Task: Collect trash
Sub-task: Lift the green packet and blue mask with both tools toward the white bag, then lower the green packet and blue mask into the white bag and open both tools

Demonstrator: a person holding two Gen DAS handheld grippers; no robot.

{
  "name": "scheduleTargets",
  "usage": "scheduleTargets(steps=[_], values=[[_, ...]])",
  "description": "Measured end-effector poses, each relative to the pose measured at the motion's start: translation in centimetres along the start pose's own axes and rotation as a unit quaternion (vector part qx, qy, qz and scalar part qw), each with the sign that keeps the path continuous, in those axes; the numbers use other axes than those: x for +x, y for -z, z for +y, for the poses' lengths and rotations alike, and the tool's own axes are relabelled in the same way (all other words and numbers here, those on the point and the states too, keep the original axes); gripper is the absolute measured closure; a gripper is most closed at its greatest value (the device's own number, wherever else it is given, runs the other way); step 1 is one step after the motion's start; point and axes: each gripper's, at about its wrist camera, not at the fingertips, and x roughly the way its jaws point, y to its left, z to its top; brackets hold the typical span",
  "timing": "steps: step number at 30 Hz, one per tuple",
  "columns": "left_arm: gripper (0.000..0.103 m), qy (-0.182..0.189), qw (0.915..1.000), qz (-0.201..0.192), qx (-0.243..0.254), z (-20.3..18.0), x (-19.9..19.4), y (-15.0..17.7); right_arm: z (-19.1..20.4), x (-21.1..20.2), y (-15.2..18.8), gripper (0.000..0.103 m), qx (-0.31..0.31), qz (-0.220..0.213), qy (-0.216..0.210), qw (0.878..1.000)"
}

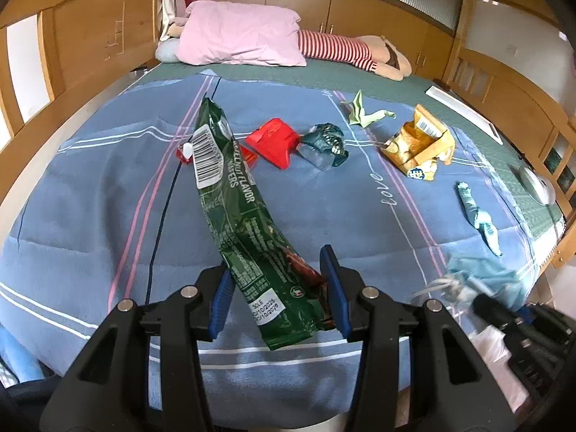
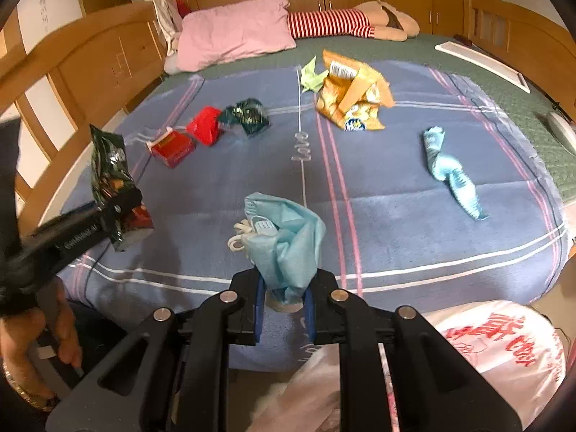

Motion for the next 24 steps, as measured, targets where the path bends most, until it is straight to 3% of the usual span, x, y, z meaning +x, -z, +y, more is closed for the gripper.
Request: scheduleTargets(steps=[9,17,19,20,22,24], values=[[0.056,0.012,0.9999,-0.007,0.008,-0.2,-0.6,0.2,-4.5,-6.8,1.5,0.085,-0.009,-0.017,0.025,0.999],[0.056,0.016,0.9998,-0.008,0.012,-0.3,-0.8,0.3,-9.0,-8.1,5.6,0.083,-0.01,0.065,0.058,0.996],[0.056,0.016,0.9997,-0.008,0.014,-0.4,-0.9,0.4,-9.7,-7.4,6.4,0.067,0.0,0.088,0.071,0.994],[0.056,0.017,0.9997,-0.009,0.014,-0.4,-0.9,0.4,-10.0,-7.3,6.6,0.052,0.01,0.088,0.076,0.993],[0.056,0.023,0.9997,-0.007,0.011,-0.4,-0.9,0.4,-10.5,-7.3,6.6,0.038,0.04,0.076,0.079,0.993],[0.056,0.038,0.9993,-0.003,-0.001,-0.4,-1.0,0.7,-11.2,-7.8,6.2,0.038,0.08,0.051,0.065,0.993]])
